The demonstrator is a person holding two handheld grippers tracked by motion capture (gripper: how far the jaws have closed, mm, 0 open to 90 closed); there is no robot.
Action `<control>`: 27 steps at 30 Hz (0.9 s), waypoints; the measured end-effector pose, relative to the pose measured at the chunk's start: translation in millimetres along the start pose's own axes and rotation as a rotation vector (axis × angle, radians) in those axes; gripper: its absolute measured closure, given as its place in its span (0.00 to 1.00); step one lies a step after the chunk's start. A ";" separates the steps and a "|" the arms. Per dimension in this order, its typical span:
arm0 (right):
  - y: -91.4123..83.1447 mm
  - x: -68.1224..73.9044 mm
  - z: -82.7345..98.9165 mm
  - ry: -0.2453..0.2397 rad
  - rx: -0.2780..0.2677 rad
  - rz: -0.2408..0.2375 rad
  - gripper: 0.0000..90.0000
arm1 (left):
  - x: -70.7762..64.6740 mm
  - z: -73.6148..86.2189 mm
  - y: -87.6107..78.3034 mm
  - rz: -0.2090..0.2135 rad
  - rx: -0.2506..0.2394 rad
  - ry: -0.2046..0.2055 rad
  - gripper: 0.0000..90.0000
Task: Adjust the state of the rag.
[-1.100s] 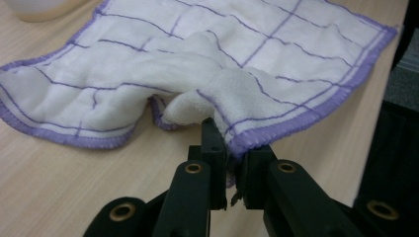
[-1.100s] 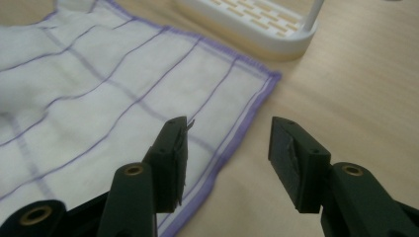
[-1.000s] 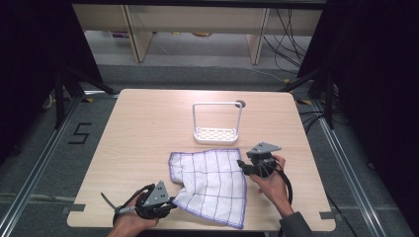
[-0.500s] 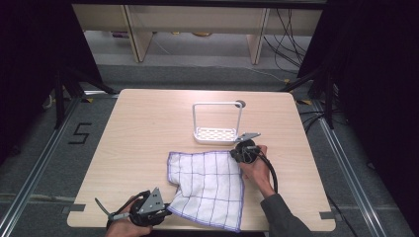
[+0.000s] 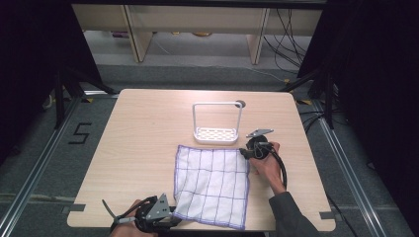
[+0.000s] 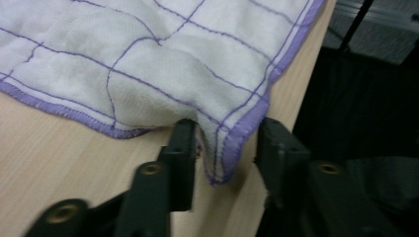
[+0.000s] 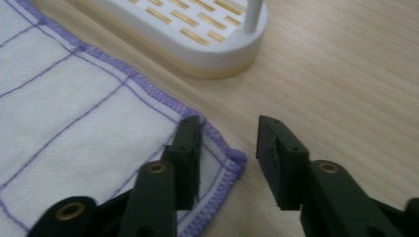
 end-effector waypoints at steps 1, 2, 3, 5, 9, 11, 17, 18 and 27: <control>0.0 0.0 0.0 0.000 0.000 0.000 0.65 | -0.2 -0.6 -2.9 0.007 -0.031 -0.040 0.58; -6.2 -3.1 0.3 0.041 -0.015 -0.001 0.62 | 5.7 -2.8 -11.8 0.009 -0.069 -0.062 0.48; -9.2 -3.9 0.0 0.057 -0.021 0.006 0.62 | 5.7 -2.8 -11.8 0.009 -0.069 -0.062 0.47; -16.9 -7.9 0.2 0.053 -0.027 0.007 0.61 | 12.4 -4.7 -18.8 0.005 -0.116 -0.092 0.46; -26.3 -10.6 1.9 0.057 -0.027 0.014 0.61 | 26.9 -12.4 -27.5 -0.011 -0.152 -0.153 0.43; -27.0 -11.9 3.2 0.054 -0.036 0.020 0.61 | 41.0 -20.6 -27.0 -0.035 -0.168 -0.178 0.43; -24.3 -12.6 3.4 0.055 -0.022 0.003 0.61 | 90.3 -44.4 -11.4 -0.109 -0.142 -0.193 0.45; -22.3 -13.7 3.1 0.044 -0.032 -0.003 0.62 | 104.6 -49.7 -2.7 -0.137 -0.137 -0.199 0.45; -21.2 -16.9 2.9 0.051 -0.023 -0.008 0.64 | 155.1 -61.4 37.1 -0.194 -0.119 -0.268 0.47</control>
Point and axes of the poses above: each handheld gripper's, and its own axes: y roughly forward along the jaws, z roughly out of its underside, x roughly to its left, the point moved 1 cm from there along y, roughly forward along the jaws, and after that the axes turned 3 degrees about -y, right-handed, at the moved point
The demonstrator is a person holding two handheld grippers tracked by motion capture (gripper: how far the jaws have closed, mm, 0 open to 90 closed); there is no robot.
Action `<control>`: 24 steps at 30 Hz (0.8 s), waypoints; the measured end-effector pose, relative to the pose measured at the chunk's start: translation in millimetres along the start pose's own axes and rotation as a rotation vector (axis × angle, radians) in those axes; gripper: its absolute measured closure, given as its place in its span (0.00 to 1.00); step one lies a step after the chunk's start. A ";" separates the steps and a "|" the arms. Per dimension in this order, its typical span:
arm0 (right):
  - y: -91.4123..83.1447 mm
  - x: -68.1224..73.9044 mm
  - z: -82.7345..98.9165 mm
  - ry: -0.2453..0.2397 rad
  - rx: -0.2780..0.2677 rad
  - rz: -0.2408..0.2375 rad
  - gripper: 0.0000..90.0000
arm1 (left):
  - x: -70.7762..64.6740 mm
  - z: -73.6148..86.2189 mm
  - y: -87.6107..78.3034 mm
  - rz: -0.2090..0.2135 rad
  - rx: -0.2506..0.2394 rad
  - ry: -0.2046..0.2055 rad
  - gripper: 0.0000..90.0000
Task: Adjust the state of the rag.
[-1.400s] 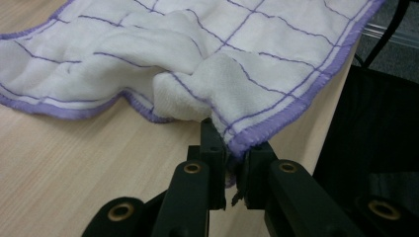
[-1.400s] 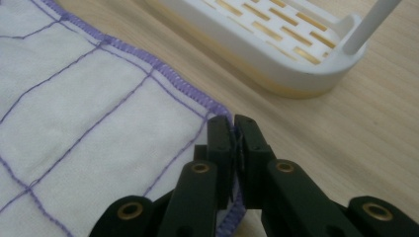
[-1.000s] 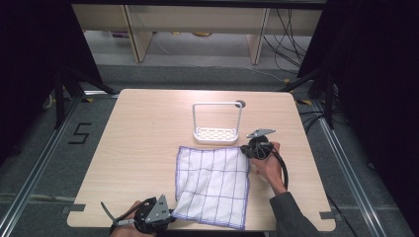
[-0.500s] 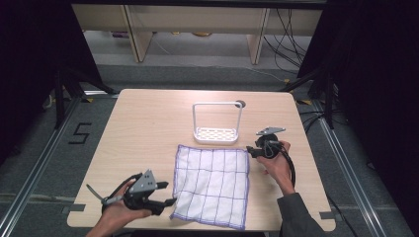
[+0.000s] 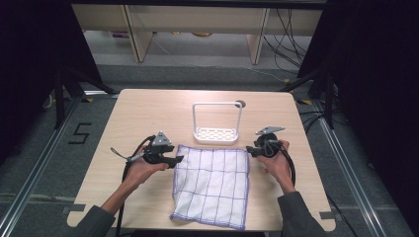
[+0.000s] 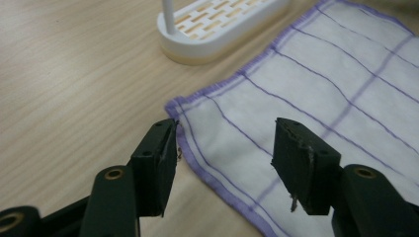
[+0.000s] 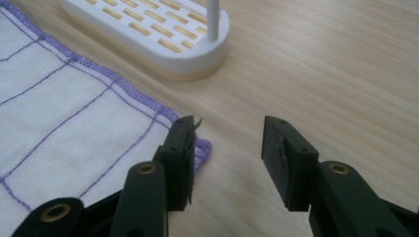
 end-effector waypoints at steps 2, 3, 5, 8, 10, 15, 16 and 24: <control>1.6 -0.2 -0.5 0.004 0.000 -0.006 0.64 | 6.0 -1.7 8.8 -0.016 0.009 -0.009 0.47; 1.6 -0.2 -0.5 0.004 0.000 -0.006 0.65 | 7.7 -2.6 13.7 -0.016 0.013 -0.015 0.47; 5.8 1.5 -0.8 -0.001 -0.016 -0.006 0.65 | 8.4 -3.9 20.7 -0.013 0.025 -0.016 0.48; 9.4 2.1 -1.5 -0.044 -0.003 -0.016 0.65 | 9.2 -5.9 29.1 -0.009 0.040 -0.002 0.49; 11.8 6.2 -1.2 -0.029 0.020 -0.017 0.65 | 10.6 -6.4 34.4 -0.013 0.056 0.002 0.51; 18.8 12.5 -0.4 -0.016 0.048 -0.033 0.65 | 18.9 -6.4 39.4 -0.002 0.038 -0.019 0.58; 19.8 13.2 -0.1 -0.015 0.057 -0.034 0.65 | 18.6 -6.0 40.4 0.009 0.024 -0.020 0.61; 22.4 15.9 2.5 0.025 0.063 -0.060 0.79 | 16.4 -5.6 44.4 -0.001 0.040 0.052 0.92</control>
Point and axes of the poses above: each handheld gripper's, and its own axes: y roughly forward along the jaws, z roughly out of its underside, x roughly to its left, the point moved 1 cm from there along y, roughly forward along the jaws, and after that the axes turned 3 degrees about -y, right-handed, at the moved point
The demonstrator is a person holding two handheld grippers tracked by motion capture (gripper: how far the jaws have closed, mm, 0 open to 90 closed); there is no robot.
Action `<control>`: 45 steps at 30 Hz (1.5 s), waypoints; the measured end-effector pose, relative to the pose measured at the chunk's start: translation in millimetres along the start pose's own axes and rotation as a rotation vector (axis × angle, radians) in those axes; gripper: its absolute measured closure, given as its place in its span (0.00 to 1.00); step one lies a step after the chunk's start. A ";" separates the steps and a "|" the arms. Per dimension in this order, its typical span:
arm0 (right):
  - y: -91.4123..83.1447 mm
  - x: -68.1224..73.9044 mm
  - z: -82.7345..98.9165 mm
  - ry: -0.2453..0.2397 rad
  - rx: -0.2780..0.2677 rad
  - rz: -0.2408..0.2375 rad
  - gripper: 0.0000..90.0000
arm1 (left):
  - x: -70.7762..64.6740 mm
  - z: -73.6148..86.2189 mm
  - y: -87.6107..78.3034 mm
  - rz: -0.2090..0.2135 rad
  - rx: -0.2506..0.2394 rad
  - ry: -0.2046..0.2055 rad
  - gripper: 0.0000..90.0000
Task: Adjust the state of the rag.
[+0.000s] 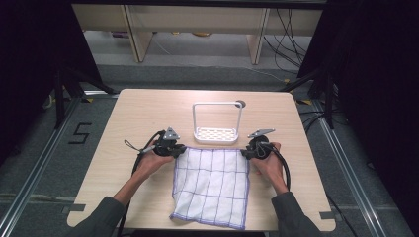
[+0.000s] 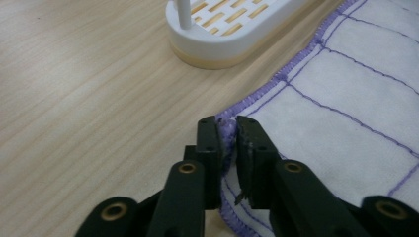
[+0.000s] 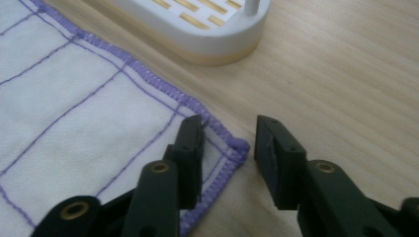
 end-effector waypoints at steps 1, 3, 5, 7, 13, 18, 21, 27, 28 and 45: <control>1.4 -1.1 1.0 0.001 -0.022 -0.001 0.85 | -1.3 0.8 -0.2 -0.006 -0.005 0.015 0.94; 2.2 -3.1 3.0 -0.015 -0.050 -0.023 0.93 | -1.7 0.4 -1.7 -0.010 -0.007 0.027 0.95; 2.1 -0.8 3.4 0.006 -0.057 -0.026 0.95 | -1.2 -0.7 -4.4 -0.009 -0.013 0.035 0.96; 3.1 -2.2 3.9 -0.021 -0.074 -0.015 0.96 | -0.7 -2.0 -6.2 -0.009 -0.026 0.039 0.97; -5.2 -2.1 -1.8 -0.062 -0.120 -0.003 0.96 | 2.1 -7.2 -15.3 -0.012 -0.075 0.030 0.97; -23.7 -0.4 -9.4 -0.073 -0.140 -0.024 0.97 | 3.7 -11.6 -25.5 -0.014 -0.115 0.018 0.97; -39.9 -0.1 -17.5 -0.082 -0.198 -0.020 0.97 | 5.2 -17.7 -36.4 0.003 -0.165 -0.008 0.97; -59.0 1.7 -24.4 -0.094 -0.262 -0.024 0.97 | 0.0 -25.8 -53.1 0.018 -0.217 -0.013 0.97; -64.8 4.6 -23.7 -0.098 -0.272 -0.029 0.97 | -3.0 -26.9 -60.6 0.027 -0.231 -0.003 0.97; -112.4 47.3 14.9 -0.182 -0.314 -0.084 0.97 | -42.5 9.6 -107.6 0.073 -0.249 0.077 0.97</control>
Point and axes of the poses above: each handheld gripper's, and its own axes: y roughly forward along the jaws, z roughly out of its underside, x roughly to its left, the point moved 1 cm from there along y, roughly forward along the jaws, and after that the axes turned 3 degrees about -y, right-handed, at the moved point
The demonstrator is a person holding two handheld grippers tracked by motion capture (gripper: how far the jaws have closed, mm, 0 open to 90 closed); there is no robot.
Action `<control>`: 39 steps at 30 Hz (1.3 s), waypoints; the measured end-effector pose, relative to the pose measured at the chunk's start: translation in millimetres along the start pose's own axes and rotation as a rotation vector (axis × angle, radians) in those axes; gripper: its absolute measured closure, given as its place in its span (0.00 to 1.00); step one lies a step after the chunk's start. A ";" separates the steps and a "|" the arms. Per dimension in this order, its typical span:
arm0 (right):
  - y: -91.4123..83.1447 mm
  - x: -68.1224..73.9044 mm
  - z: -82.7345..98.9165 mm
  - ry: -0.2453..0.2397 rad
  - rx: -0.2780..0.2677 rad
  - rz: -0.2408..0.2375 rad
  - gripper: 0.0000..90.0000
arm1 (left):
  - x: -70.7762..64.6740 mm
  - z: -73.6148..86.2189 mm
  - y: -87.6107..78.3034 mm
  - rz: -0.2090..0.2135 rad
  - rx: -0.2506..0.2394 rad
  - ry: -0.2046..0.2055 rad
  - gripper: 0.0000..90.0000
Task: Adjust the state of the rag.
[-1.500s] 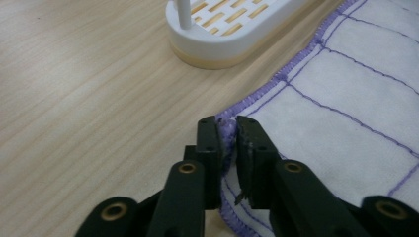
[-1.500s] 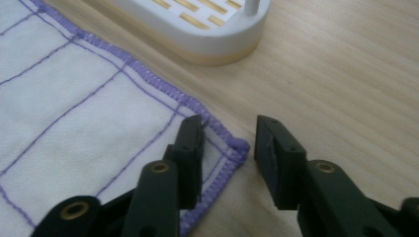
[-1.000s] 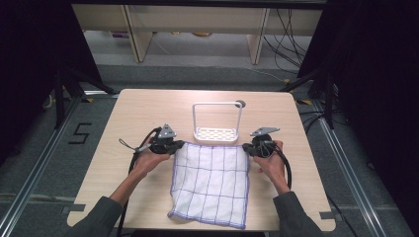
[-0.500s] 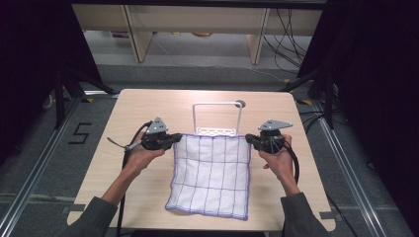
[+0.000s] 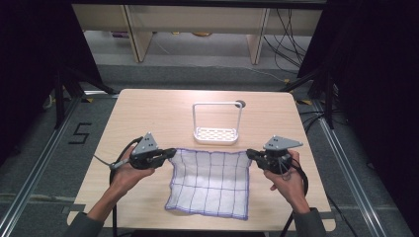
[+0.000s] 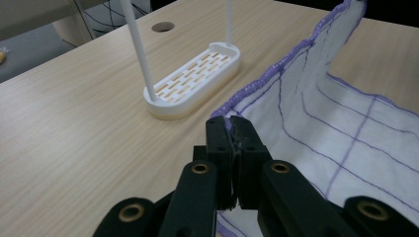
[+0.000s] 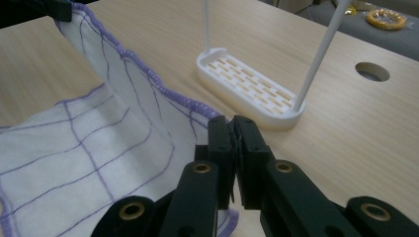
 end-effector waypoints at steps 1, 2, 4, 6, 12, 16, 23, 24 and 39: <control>-1.7 1.3 2.6 -0.014 0.003 -0.005 0.97 | -5.2 3.5 -2.8 0.002 0.007 0.013 0.97; -6.0 9.8 10.6 0.015 0.016 -0.028 0.97 | -8.2 5.9 -3.9 0.007 0.007 0.020 0.97; -10.2 15.3 19.0 0.013 0.021 -0.037 0.97 | -19.2 15.1 -8.9 0.032 0.016 0.037 0.97; -10.7 15.9 21.7 -0.010 0.014 -0.033 0.97 | -23.6 18.9 -11.6 0.036 0.023 0.043 0.97; -17.9 34.4 42.0 -0.013 0.038 -0.076 0.97 | -40.2 37.5 -24.7 0.063 0.040 0.058 0.96; -19.1 43.1 47.6 -0.036 0.057 -0.091 0.97 | -45.4 48.9 -29.8 0.055 0.053 0.059 0.96; -25.8 56.4 54.5 -0.043 0.071 -0.109 0.97 | -64.1 66.2 -33.6 0.065 0.100 0.112 0.96; -25.8 56.9 56.1 -0.058 0.072 -0.110 0.97 | -65.8 68.8 -33.0 0.068 0.119 0.114 0.96; -28.5 76.4 86.8 -0.049 0.181 -0.166 0.93 | -70.4 86.4 -31.0 0.090 0.204 0.089 0.70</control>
Point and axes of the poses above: each handheld gripper's, and its own axes: y roughly forward along the jaws, z roughly out of its underside, x roughly to its left, the point moved 1 cm from there along y, roughly forward along the jaws, and after that the axes turned 3 degrees about -y, right-handed, at the moved point
